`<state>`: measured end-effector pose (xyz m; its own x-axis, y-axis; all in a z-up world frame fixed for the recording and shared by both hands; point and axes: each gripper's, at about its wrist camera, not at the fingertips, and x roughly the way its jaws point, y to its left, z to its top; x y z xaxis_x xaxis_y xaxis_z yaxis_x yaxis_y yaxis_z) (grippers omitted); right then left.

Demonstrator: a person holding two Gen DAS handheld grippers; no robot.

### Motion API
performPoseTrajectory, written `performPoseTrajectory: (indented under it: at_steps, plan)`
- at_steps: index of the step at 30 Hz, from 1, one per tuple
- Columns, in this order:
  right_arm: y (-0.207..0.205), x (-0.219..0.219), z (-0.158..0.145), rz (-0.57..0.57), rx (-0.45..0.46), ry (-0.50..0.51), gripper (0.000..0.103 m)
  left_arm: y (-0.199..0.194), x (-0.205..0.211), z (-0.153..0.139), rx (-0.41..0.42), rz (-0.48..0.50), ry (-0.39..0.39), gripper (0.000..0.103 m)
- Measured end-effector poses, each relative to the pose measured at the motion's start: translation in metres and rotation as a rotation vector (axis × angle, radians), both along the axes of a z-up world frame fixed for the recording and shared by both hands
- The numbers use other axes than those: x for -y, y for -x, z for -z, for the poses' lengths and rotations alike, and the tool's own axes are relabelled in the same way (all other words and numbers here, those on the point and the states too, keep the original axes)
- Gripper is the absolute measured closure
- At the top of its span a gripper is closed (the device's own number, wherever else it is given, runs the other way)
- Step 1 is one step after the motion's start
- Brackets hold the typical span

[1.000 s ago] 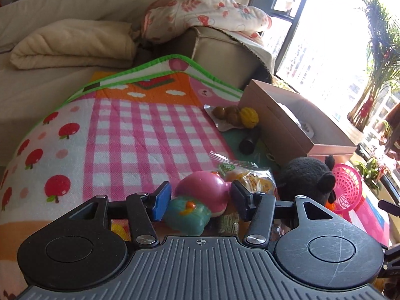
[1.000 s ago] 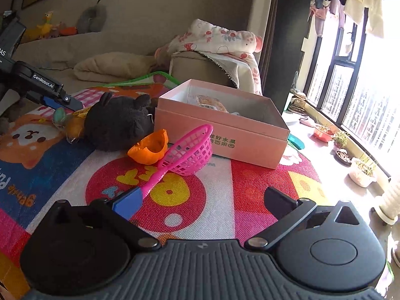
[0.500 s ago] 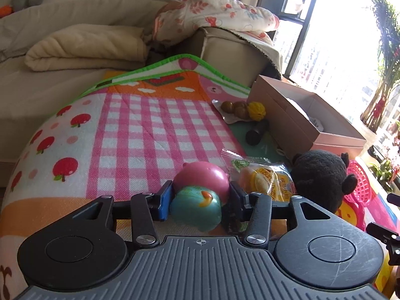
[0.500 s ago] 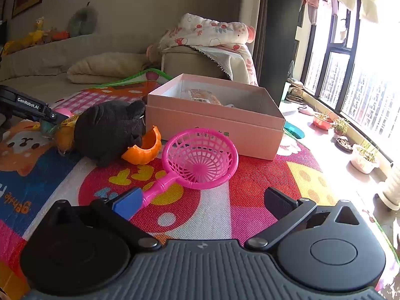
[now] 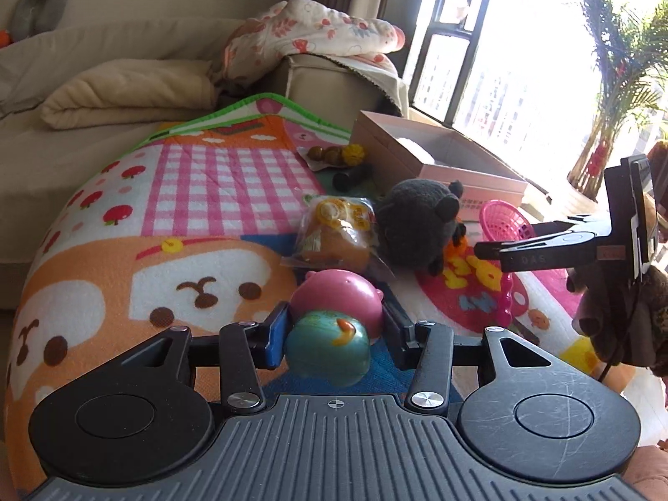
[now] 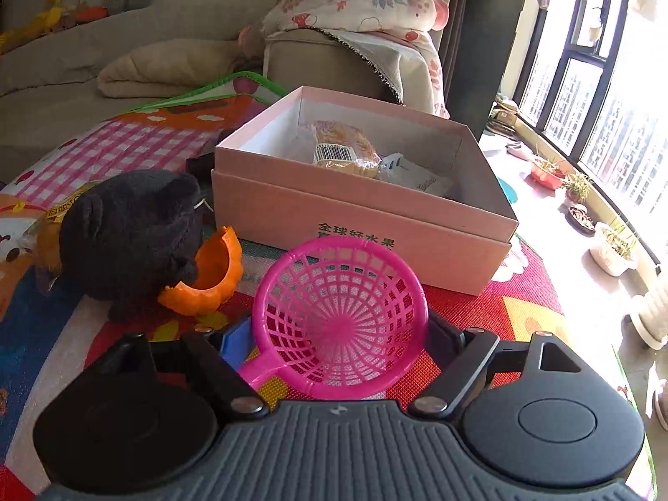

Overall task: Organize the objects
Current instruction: 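Carry the toy balls into the pink box and open the left tool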

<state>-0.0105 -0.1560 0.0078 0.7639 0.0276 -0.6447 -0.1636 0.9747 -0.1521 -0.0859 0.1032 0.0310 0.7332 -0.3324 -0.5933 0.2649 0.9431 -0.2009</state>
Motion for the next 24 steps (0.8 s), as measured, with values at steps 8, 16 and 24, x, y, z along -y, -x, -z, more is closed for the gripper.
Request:
performPoseTrajectory:
  at_steps: [8, 16, 24]
  plan:
    - [0.068, 0.023, -0.038, -0.030, 0.111, -0.034, 0.021, -0.015, 0.048, -0.041, 0.100, 0.105, 0.033, 0.052]
    - [0.100, 0.048, -0.060, 0.026, 0.225, -0.081, 0.021, -0.127, 0.127, -0.091, 0.140, 0.140, 0.023, 0.051]
    - [0.114, 0.073, -0.054, 0.085, 0.227, -0.126, 0.021, -0.214, 0.186, -0.059, 0.054, 0.094, -0.087, 0.050]
